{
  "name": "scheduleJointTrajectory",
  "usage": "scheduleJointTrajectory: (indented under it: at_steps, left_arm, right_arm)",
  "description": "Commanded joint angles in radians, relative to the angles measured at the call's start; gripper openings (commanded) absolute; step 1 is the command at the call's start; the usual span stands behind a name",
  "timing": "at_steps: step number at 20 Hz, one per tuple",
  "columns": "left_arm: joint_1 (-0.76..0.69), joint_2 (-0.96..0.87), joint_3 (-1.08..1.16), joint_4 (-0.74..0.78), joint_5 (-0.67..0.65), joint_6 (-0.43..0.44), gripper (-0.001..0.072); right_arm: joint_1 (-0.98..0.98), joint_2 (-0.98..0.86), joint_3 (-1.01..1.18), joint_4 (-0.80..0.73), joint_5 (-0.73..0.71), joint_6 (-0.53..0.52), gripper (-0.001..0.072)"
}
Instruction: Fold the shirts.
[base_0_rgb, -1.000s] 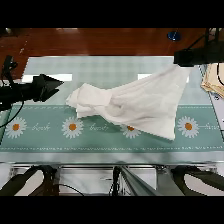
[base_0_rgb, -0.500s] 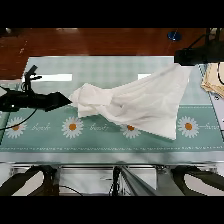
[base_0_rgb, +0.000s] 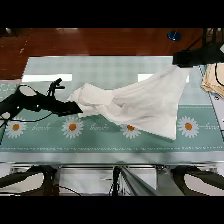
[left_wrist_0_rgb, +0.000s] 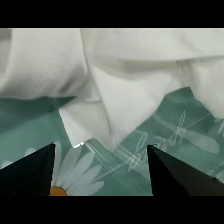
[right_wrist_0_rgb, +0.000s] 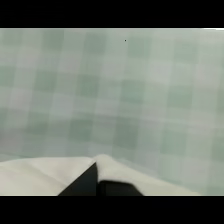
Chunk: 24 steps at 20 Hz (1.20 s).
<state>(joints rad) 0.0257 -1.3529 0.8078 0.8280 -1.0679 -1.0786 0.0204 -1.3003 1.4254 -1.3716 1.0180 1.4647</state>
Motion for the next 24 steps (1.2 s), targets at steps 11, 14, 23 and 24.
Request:
scheduleJointTrajectory:
  at_steps: [11, 14, 23, 24]
  left_arm:
    - [-0.048, -0.032, 0.001, -0.108, 0.145, 0.222, 0.06]
    - [-0.115, -0.034, 0.001, -0.133, 0.172, 0.241, 0.06]
    - [-0.167, -0.089, 0.001, -0.137, 0.127, 0.217, 0.003]
    - [-0.167, -0.089, 0.001, -0.137, 0.119, 0.217, 0.003]
  right_arm:
    - [0.0, -0.006, 0.0, 0.001, 0.006, 0.025, 0.002]
    - [0.0, -0.006, 0.0, 0.001, 0.006, 0.03, 0.002]
    - [0.0, -0.005, 0.0, -0.026, 0.018, 0.045, 0.0021]
    - [0.0, -0.005, 0.0, -0.059, 0.025, 0.057, 0.0033]
